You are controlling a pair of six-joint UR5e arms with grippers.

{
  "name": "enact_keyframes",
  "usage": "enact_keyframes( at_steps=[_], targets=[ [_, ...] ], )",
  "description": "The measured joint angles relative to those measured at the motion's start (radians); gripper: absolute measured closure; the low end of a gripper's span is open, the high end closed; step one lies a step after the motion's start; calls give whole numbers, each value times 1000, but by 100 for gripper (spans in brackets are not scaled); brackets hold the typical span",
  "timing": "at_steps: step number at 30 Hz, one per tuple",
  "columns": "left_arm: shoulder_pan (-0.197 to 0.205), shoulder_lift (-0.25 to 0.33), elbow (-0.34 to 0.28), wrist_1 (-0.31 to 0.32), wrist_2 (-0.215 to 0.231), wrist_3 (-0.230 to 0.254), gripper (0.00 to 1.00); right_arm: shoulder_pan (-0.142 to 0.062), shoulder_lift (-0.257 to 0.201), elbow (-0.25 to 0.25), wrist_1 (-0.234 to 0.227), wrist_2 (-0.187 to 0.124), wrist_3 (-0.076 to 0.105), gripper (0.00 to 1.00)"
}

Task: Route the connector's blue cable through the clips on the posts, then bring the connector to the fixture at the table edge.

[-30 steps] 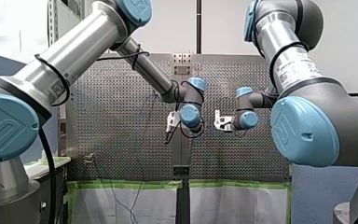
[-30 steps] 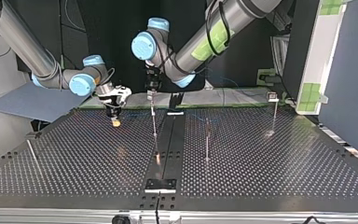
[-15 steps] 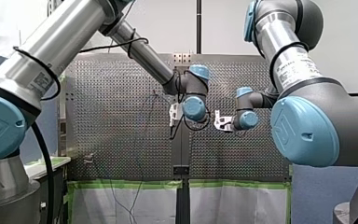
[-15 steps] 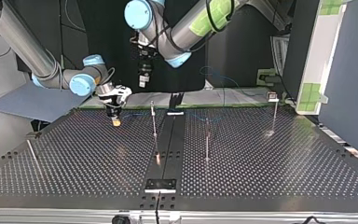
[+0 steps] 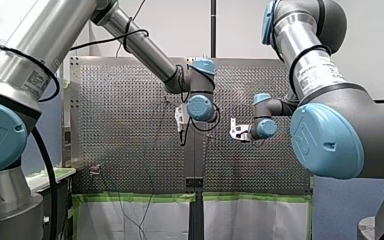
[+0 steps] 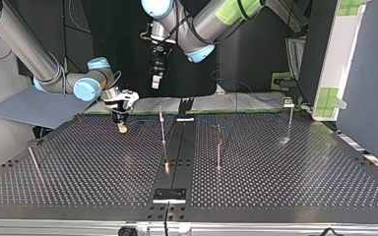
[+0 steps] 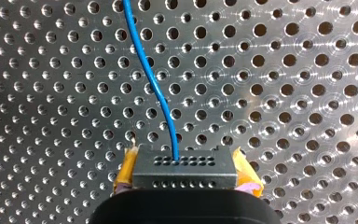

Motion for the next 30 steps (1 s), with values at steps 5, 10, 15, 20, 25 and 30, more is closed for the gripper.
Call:
enact_keyframes(
  at_steps=[5,10,15,20,25,30],
  targets=[
    [0,43,-43,13,31,-39,0,-1,0,0,-2,-1,3,100],
    [1,85,-84,17,37,-67,0,-3,0,0,-2,-3,6,100],
    [2,132,-132,23,38,-96,0,-1,0,0,3,-3,6,100],
    [6,178,-177,51,56,-120,0,0,0,0,5,-3,7,100],
    [13,221,-221,93,86,-155,0,0,0,0,11,-3,7,100],
    [23,267,-267,139,99,-177,0,0,0,0,18,-3,7,100]
  ],
)
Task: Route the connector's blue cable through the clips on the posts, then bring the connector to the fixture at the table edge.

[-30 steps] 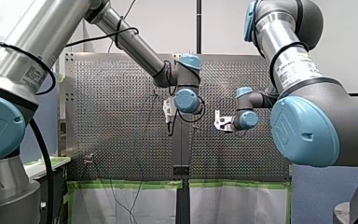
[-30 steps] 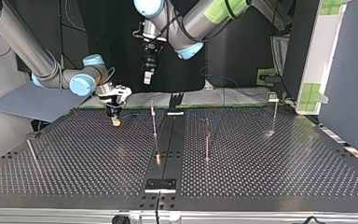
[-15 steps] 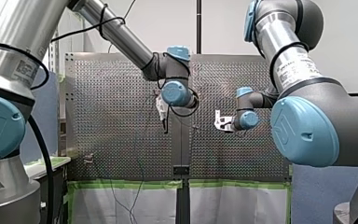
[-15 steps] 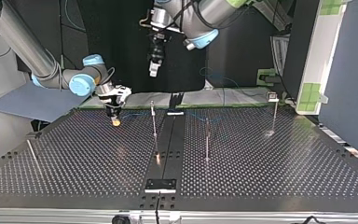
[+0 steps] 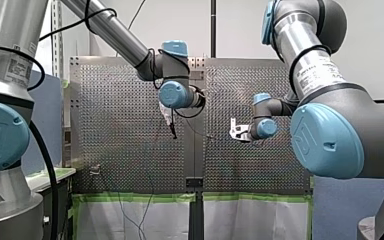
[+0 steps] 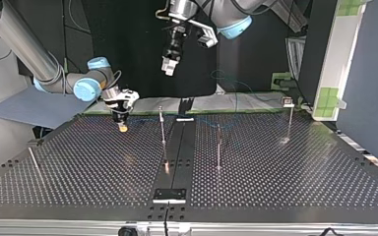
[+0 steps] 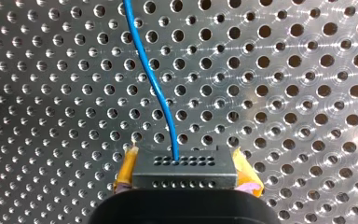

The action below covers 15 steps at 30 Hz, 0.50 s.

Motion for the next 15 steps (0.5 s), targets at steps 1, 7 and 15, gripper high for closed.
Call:
enact_keyframes(
  at_steps=[1,7,15],
  targets=[
    [1,8,-8,8,0,-2,0,0,0,0,2,0,0,100],
    [10,52,-61,61,1,-13,0,0,0,0,9,0,-1,100],
    [19,92,-131,131,1,-23,0,0,0,0,9,0,-2,100]
  ],
)
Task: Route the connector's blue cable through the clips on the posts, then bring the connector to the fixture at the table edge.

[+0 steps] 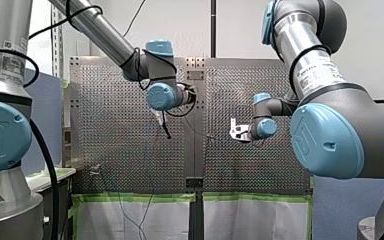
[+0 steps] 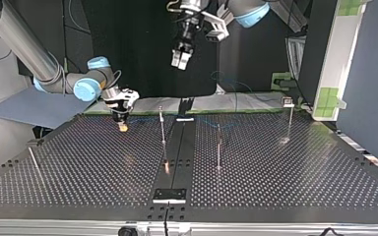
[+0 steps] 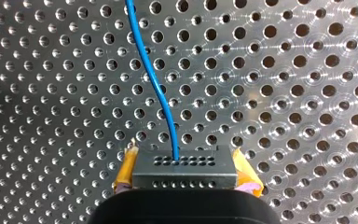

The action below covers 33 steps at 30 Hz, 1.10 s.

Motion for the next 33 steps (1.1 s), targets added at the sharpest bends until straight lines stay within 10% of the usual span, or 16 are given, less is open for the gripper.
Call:
enact_keyframes(
  at_steps=[14,33],
  targets=[
    [34,106,-114,33,3,4,0,0,0,0,4,1,0,100],
    [63,6,-269,76,35,27,0,-5,0,-1,20,3,-1,100]
  ],
)
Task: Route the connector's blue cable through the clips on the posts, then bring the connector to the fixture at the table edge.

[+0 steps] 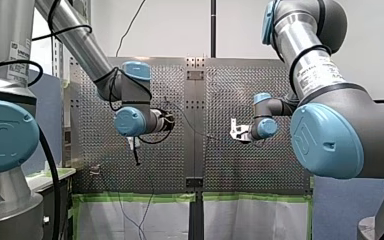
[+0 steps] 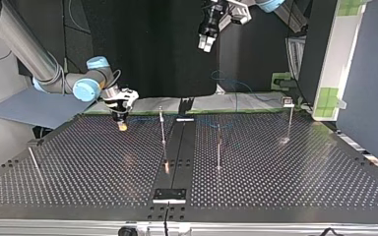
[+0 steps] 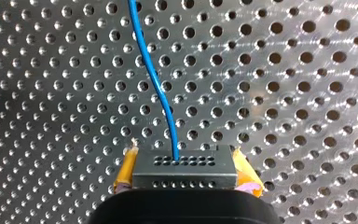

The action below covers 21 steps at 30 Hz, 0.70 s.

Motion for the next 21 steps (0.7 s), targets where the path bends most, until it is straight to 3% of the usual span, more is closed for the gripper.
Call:
enact_keyframes(
  at_steps=[9,16,21],
  targets=[
    [23,-2,-72,12,7,41,0,-20,-29,-2,27,58,2,100],
    [41,-2,-99,60,53,63,0,-33,-88,0,53,118,23,100],
    [56,-2,-94,88,66,91,0,-35,-135,4,66,135,27,100]
  ],
)
